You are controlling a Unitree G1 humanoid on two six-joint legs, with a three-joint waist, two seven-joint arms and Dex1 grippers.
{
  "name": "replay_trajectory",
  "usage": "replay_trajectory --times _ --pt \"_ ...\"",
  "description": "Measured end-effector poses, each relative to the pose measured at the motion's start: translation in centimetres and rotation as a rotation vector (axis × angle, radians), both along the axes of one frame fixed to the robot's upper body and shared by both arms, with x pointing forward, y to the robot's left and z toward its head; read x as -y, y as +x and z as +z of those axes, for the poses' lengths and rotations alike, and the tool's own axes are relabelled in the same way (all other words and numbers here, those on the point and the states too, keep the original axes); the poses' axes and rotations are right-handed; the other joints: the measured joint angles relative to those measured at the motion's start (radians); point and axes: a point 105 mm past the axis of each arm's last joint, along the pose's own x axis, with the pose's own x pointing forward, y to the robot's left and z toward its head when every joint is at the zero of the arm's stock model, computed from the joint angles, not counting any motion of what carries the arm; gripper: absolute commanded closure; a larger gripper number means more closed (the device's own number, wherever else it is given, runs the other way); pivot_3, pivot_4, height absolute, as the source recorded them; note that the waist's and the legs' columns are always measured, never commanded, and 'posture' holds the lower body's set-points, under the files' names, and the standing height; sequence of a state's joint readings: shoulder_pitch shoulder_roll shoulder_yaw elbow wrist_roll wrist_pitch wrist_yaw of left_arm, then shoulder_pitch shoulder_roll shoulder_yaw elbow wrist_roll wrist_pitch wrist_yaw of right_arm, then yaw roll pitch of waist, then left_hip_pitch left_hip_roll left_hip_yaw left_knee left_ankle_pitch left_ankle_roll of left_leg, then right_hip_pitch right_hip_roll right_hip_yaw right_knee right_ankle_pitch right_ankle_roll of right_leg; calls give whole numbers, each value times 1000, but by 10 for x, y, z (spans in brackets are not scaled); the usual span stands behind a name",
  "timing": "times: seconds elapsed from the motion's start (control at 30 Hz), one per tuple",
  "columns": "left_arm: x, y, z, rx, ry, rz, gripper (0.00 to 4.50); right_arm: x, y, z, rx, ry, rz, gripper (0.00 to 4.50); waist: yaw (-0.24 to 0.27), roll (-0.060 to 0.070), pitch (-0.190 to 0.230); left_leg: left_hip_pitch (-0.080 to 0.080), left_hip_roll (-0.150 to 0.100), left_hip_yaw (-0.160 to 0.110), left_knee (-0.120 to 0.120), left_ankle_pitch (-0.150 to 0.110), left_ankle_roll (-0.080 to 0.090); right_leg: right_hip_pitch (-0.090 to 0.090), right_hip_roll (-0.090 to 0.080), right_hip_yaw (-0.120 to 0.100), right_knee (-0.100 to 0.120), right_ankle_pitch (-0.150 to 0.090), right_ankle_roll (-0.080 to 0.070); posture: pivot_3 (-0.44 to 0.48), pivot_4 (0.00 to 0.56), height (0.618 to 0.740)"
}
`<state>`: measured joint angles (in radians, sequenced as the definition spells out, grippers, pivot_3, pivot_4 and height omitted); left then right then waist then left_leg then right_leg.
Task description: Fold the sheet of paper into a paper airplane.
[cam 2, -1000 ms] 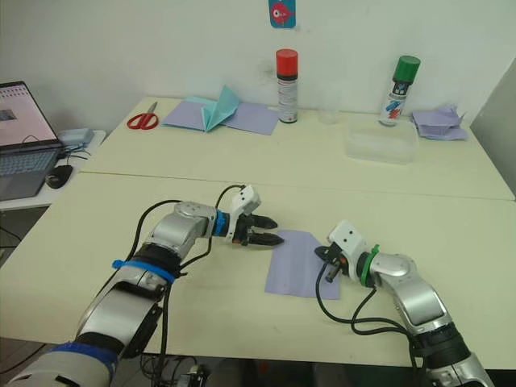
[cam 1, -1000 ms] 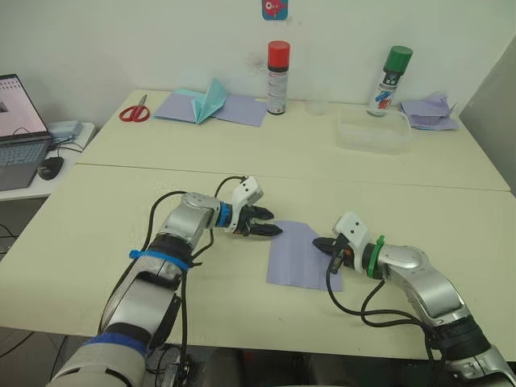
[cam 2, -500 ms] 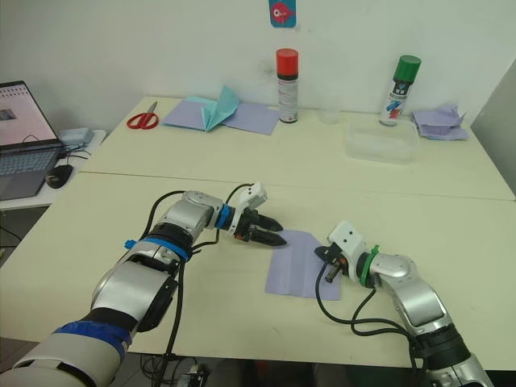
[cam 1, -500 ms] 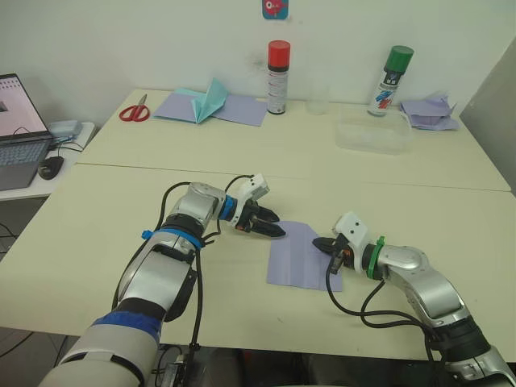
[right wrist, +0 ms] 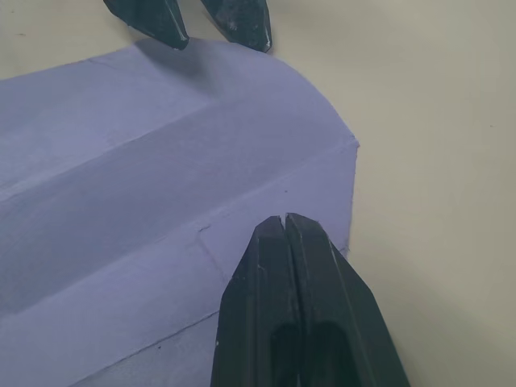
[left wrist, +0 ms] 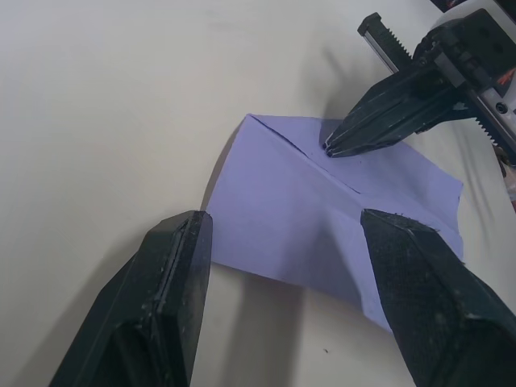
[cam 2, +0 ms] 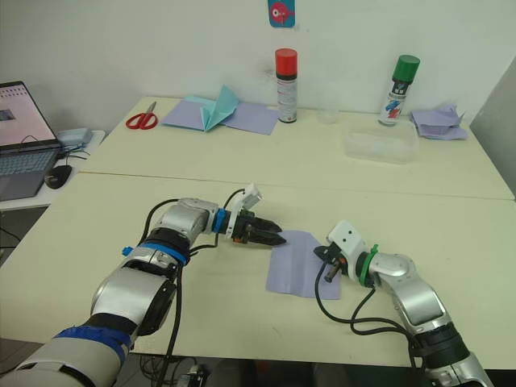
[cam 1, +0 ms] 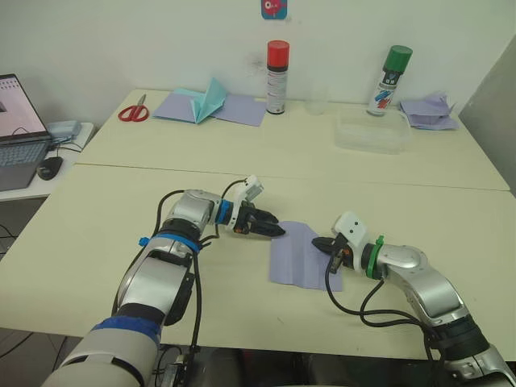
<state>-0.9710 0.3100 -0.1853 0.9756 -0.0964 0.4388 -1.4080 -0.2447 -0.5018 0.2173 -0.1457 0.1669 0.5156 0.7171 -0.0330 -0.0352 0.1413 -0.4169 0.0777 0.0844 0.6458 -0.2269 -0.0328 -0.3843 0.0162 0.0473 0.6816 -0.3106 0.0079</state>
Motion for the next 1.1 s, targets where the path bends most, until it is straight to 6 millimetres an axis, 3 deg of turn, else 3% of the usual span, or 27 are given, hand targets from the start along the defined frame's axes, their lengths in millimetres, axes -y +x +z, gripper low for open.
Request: replay_trajectory --times 0.3,0.33,0.6,0.87,0.97,1.1 --pt "1 -4 -5 -20 -25 26 4324 0 1 0 -1 0 -1 4500 0 0 0 0 0 0 0 0 0 0 0 0 0 0 0 0 150 740" --pt "1 -4 -5 -25 -30 32 4441 0 1 0 -1 0 0 4500 0 0 0 0 0 0 0 0 0 0 0 0 0 0 0 0 150 740" --pt "0 -1 -6 -24 -54 81 4441 -1 1 0 0 2 -1 4500 0 0 0 0 0 0 0 0 0 0 0 0 0 0 0 0 150 740" --pt "1 -11 0 68 -106 59 4441 -1 1 0 1 3 2 4500 -1 0 0 0 1 0 0 0 0 0 0 0 1 0 0 0 150 740" --pt "-2 -17 3 115 -105 44 3761 -1 1 0 1 3 2 4500 0 0 0 0 2 0 0 0 0 0 0 0 1 0 0 0 150 740" --pt "-11 -16 12 163 -91 54 2450 -1 1 0 0 2 1 4500 1 0 0 0 1 0 0 0 0 0 0 0 1 0 0 0 150 740"
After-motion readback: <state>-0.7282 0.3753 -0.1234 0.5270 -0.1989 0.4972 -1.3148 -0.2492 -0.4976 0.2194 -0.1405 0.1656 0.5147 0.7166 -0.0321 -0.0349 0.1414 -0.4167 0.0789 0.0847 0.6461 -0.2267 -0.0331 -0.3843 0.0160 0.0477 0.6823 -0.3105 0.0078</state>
